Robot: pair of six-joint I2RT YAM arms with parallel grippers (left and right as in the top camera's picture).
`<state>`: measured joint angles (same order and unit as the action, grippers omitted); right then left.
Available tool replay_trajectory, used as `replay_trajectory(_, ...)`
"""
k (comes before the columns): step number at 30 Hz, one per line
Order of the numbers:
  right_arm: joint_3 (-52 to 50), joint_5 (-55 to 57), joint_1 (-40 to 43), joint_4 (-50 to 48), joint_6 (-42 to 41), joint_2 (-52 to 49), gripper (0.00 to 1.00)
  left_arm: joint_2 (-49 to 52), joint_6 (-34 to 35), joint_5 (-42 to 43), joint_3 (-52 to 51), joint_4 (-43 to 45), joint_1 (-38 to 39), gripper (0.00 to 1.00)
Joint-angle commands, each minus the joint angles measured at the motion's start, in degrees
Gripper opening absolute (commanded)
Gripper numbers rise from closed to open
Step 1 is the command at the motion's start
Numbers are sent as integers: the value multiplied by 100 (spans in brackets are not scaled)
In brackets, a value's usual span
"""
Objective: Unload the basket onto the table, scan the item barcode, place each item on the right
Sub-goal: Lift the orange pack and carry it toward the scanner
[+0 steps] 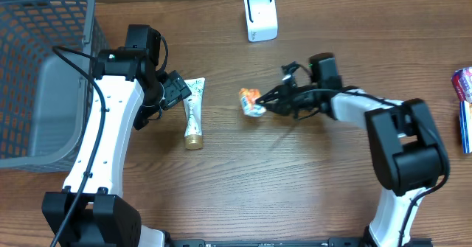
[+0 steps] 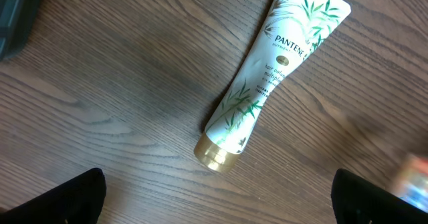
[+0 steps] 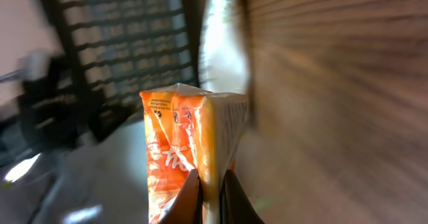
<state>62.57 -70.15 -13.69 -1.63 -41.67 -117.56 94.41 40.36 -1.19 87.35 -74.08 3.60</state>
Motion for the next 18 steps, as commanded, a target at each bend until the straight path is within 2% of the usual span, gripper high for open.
replay_trajectory(1,17,-1578,160,-181,138,-4,4,42,37,-92,-74,4,-48,100)
replay_trajectory(3,17,-1928,243,-356,129,-4,4,42,37,-92,-74,4,-48,100)
replay_trajectory(8,20,-1978,369,-592,-57,-4,4,42,39,-70,-74,35,-48,100)
replay_trajectory(11,20,-1978,514,-1128,-640,-4,4,42,39,-76,-74,118,-48,100)
replay_trajectory(18,20,-1978,907,-3246,-2653,-4,4,42,39,-72,-74,116,-48,100)
